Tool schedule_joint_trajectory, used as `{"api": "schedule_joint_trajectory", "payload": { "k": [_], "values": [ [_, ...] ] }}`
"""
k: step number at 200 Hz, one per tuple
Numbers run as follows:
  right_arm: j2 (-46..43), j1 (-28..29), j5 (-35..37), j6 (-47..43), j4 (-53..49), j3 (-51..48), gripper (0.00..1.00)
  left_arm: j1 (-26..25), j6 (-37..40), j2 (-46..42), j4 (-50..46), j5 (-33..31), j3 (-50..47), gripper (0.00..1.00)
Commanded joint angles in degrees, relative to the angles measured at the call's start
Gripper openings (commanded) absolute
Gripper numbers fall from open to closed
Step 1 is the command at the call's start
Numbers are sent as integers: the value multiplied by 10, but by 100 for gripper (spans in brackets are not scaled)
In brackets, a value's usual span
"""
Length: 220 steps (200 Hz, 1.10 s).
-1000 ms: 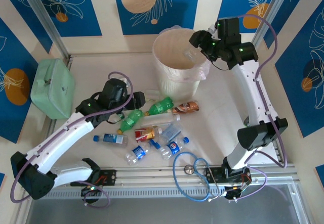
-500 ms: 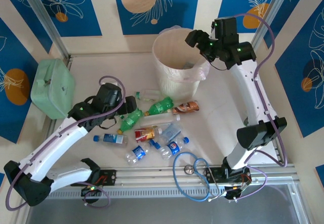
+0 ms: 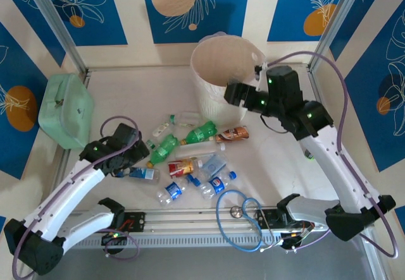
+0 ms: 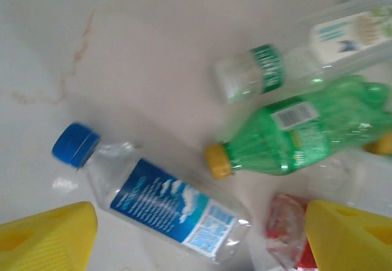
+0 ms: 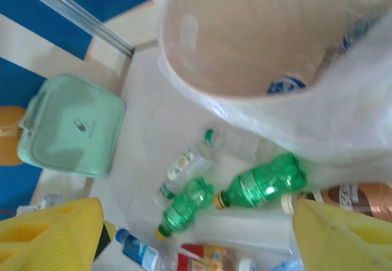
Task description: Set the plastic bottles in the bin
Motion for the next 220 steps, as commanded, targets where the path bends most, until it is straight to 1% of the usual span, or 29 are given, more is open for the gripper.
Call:
{"api": "schedule_joint_trajectory", "payload": {
  "k": [1,25,62,101,137,181,220],
  "values": [
    [-33,14,18,4,4,-69,81,24,-86,-7,-4,47,-38,88],
    [-55,28,16,17,-2,-126,81,43,-114,1,26,69,-70,88],
    [-70,46,20,38,5,-178,81,54,-127,43,65,76,-83,88],
    [-73,56,30,48,11,-189,81,56,-154,85,93,81,-99,87],
    [-74,56,32,49,7,-188,81,60,-164,114,111,67,-101,85],
    [-86,55,36,54,1,-197,81,59,-173,140,140,80,-116,83],
    [-93,52,37,59,2,-207,80,60,-165,165,165,91,-122,78]
  ]
}}
